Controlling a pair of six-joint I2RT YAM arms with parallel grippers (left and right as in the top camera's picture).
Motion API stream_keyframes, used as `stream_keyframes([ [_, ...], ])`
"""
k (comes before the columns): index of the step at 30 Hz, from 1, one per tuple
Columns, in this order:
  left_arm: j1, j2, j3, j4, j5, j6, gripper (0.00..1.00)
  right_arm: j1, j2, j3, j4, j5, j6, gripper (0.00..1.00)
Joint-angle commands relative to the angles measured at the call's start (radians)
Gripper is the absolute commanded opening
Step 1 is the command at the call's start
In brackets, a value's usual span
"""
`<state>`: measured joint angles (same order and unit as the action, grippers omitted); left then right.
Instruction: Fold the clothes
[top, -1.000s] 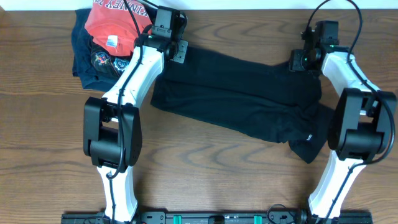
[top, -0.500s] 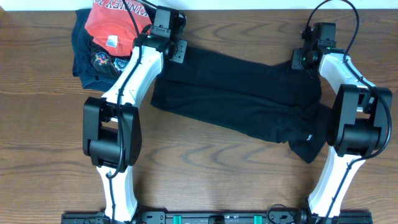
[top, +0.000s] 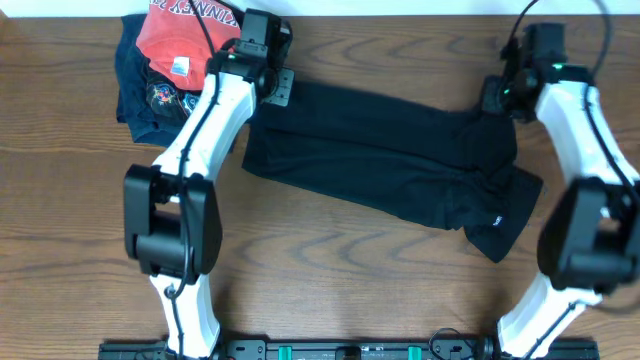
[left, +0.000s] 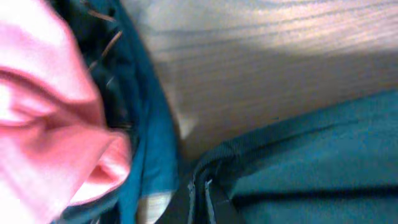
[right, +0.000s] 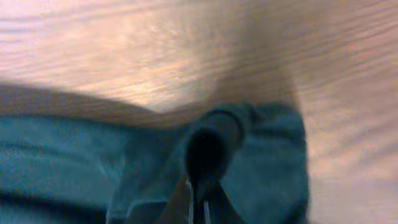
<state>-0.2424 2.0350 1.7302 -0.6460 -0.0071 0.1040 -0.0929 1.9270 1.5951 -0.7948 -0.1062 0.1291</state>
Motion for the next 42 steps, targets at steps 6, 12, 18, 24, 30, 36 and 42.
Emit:
stream_keyframes([
  [6, 0.013, -0.075, 0.015, -0.141, -0.013, -0.011, 0.06, -0.014, -0.092, 0.008, -0.289, -0.025, 0.034, 0.01],
  [12, 0.018, -0.075, 0.014, -0.274, -0.069, -0.003, 0.06, -0.011, -0.092, -0.107, -0.327, -0.034, 0.031, 0.01],
  [18, 0.019, -0.075, -0.005, -0.361, -0.149, 0.000, 0.06, -0.011, -0.092, -0.232, -0.313, -0.058, 0.031, 0.01],
  [24, 0.019, -0.075, -0.010, -0.431, -0.148, -0.001, 0.52, -0.011, -0.097, -0.254, -0.332, -0.077, 0.010, 0.04],
  [30, 0.019, -0.075, -0.008, -0.447, -0.148, -0.013, 0.98, -0.021, -0.145, -0.254, -0.343, -0.123, -0.023, 0.52],
  [36, 0.019, -0.109, 0.070, -0.482, -0.146, -0.064, 0.98, -0.030, -0.252, -0.254, -0.386, -0.121, -0.013, 0.86],
  [42, 0.019, -0.233, 0.076, -0.482, -0.132, -0.101, 0.98, -0.033, -0.285, -0.270, -0.395, -0.052, 0.006, 0.99],
])
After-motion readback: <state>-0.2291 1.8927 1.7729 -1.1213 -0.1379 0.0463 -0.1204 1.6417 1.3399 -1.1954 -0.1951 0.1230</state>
